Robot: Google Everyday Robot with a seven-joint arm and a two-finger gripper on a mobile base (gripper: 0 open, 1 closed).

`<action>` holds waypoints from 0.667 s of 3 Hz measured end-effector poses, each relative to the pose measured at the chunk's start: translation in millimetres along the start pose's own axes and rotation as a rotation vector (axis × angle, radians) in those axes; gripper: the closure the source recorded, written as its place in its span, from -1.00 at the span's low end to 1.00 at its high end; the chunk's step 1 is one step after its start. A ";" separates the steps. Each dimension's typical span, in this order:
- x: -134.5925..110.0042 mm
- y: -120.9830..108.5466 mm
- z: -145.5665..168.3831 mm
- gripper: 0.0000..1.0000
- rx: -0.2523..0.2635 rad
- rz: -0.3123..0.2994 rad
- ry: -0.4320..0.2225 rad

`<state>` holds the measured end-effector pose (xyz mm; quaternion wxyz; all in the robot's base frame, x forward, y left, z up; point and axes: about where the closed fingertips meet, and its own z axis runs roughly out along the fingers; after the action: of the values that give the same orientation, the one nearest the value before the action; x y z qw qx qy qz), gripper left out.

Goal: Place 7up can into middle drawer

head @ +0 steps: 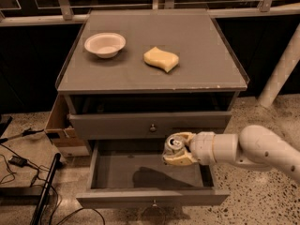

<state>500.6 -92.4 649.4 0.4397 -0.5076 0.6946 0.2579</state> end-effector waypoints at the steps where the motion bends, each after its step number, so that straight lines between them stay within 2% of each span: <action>1: 41.3 -5.6 34.7 1.00 0.003 0.013 -0.045; 2: 82.2 -7.6 68.2 1.00 -0.007 0.025 -0.071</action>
Offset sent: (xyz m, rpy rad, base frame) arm 0.0346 0.0178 -0.1735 0.1120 0.0107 0.0025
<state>523.4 -79.5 545.5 0.4589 -0.4911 0.6839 0.2837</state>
